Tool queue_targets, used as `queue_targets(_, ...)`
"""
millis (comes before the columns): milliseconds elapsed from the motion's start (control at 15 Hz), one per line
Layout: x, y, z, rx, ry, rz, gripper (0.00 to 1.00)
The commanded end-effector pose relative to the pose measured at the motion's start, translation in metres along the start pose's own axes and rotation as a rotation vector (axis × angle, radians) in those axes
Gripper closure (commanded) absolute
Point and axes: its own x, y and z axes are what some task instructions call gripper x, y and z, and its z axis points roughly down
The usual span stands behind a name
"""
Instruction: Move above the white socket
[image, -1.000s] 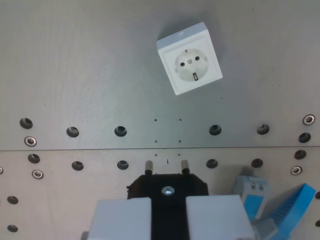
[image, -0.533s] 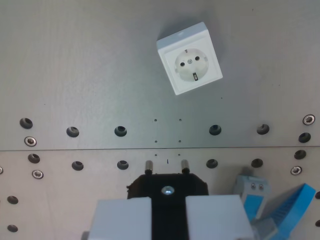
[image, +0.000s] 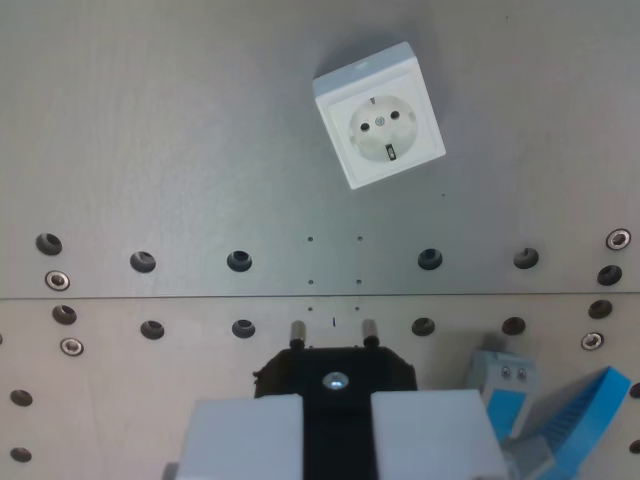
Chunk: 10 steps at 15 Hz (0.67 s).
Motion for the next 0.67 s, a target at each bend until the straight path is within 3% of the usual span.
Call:
queue_targets(67,0.000,0.002,0.008,0.002,0.027,-0.050,1.00)
queue_targets(667,-0.001,0.009,0.037,0.002,0.062,-0.122,1.00)
